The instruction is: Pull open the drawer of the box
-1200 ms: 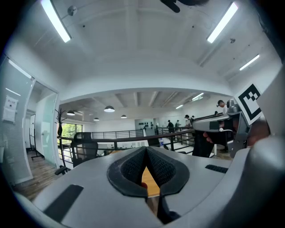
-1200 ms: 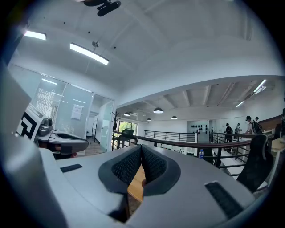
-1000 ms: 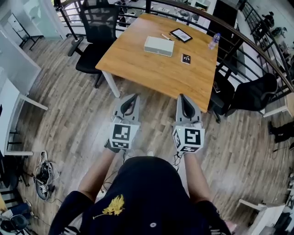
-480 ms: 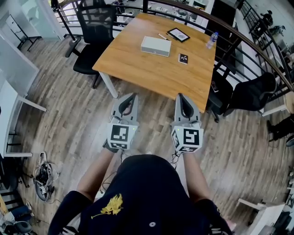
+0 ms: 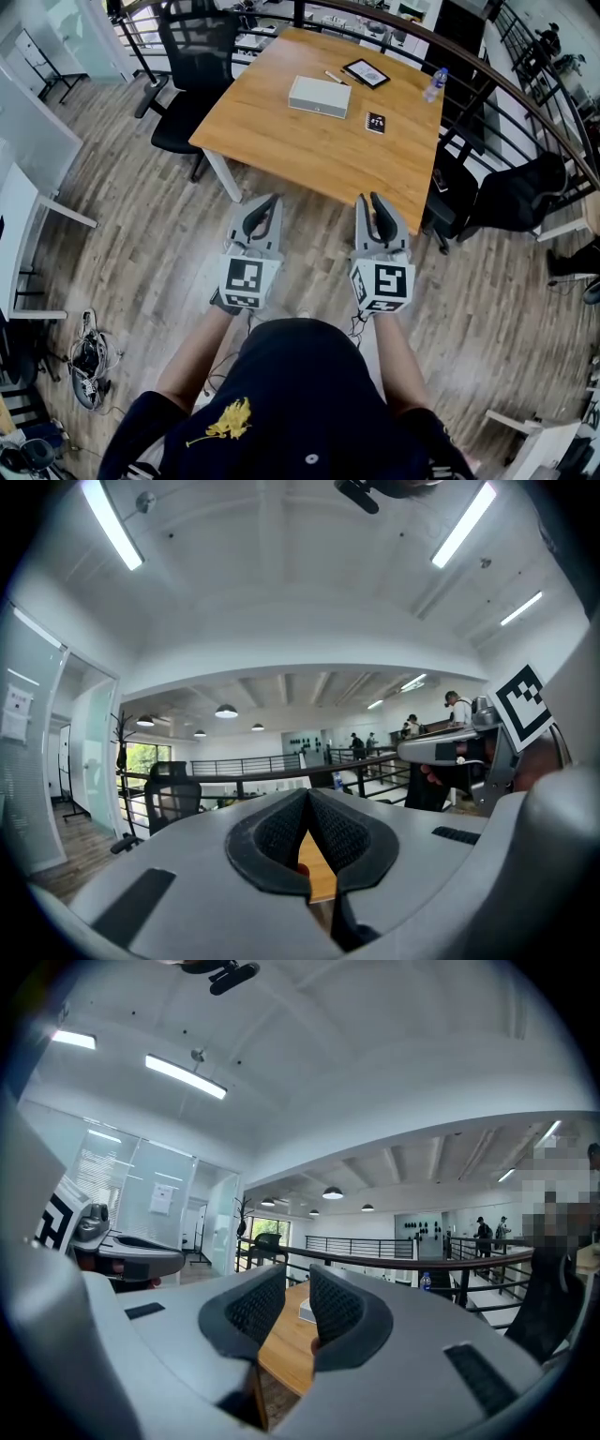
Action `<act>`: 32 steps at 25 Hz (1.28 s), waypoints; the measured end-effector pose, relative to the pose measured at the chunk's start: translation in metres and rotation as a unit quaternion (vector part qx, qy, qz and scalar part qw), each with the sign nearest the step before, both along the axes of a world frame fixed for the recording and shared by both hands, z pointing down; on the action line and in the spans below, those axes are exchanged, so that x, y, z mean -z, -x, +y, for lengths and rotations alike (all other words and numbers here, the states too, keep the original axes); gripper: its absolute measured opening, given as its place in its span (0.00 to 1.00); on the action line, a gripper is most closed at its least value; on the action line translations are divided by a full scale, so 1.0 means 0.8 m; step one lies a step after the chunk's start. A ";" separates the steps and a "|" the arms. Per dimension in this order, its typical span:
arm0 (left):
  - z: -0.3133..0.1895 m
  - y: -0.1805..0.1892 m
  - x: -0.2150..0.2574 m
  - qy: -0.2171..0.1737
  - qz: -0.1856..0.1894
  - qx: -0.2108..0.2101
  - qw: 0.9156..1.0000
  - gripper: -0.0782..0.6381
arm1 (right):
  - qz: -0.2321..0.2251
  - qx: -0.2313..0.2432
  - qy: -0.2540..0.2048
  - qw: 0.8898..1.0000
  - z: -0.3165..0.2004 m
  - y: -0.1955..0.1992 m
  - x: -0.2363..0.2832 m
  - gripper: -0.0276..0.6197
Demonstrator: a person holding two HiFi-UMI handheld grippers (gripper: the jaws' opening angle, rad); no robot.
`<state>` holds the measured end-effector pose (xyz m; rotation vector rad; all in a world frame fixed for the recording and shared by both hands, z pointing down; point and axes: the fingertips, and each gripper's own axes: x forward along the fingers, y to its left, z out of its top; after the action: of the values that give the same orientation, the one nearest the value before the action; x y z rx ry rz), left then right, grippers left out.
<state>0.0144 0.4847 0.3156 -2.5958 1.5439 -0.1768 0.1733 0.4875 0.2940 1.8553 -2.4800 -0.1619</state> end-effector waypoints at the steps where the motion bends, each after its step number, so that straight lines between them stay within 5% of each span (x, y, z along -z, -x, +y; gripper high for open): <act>1: 0.000 0.000 -0.002 0.001 0.000 0.001 1.000 0.12 | 0.000 0.002 0.002 1.000 -0.001 0.000 -0.002 0.17; 6: -0.002 -0.005 -0.003 0.003 -0.005 0.001 1.000 0.12 | -0.002 0.004 0.006 1.000 -0.005 -0.006 -0.005 0.23; 11: -0.004 -0.012 -0.003 0.005 -0.005 0.002 1.000 0.12 | -0.011 0.011 0.010 1.000 -0.007 -0.014 -0.007 0.45; 32: -0.089 0.008 -0.029 0.025 0.004 0.012 1.000 0.12 | -0.001 -0.006 0.068 0.998 -0.076 -0.019 -0.059 0.45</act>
<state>0.0082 0.4131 0.3392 -2.6202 1.5935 -0.2112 0.1882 0.4265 0.3413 1.8159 -2.4131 0.0088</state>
